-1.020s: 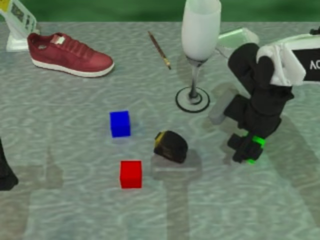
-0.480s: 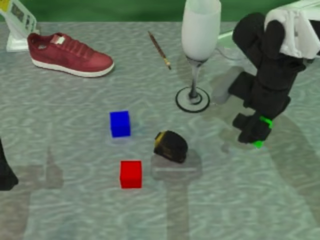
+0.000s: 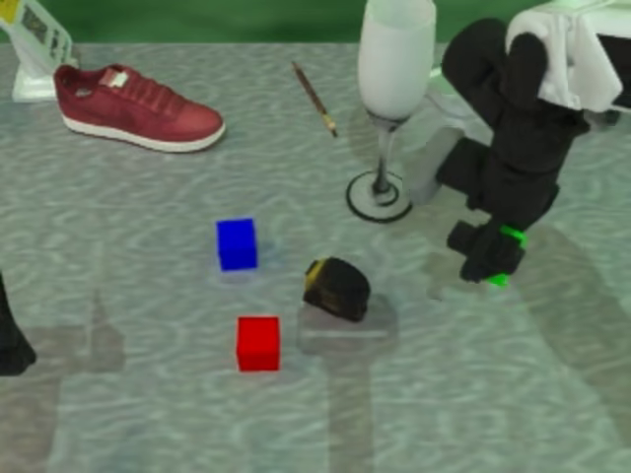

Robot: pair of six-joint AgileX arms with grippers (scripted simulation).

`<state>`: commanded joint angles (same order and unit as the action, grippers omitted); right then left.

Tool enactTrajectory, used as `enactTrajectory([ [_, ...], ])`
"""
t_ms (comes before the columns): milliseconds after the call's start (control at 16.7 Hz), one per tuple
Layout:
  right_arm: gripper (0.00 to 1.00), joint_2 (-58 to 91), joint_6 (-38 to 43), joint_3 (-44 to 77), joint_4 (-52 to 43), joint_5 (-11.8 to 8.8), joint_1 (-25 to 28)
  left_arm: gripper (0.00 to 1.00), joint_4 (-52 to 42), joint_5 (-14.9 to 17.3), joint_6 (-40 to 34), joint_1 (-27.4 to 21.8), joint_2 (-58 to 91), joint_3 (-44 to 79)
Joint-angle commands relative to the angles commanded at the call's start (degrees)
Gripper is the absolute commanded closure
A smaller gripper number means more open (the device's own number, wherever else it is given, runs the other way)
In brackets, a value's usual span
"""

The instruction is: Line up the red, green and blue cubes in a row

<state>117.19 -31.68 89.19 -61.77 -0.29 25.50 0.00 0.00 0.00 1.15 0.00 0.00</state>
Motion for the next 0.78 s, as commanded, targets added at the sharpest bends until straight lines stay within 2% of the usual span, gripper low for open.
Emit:
enactTrajectory([
  [540, 1.00, 5.80, -10.87, 13.08, -7.42, -0.28, 19.22, 0.00, 0.00, 0.00, 0.00, 0.00, 0.00, 0.00],
  [780, 1.00, 6.14, -11.73, 14.07, -7.93, -0.28, 20.66, 0.00, 0.00, 0.00, 0.00, 0.00, 0.00, 0.00],
])
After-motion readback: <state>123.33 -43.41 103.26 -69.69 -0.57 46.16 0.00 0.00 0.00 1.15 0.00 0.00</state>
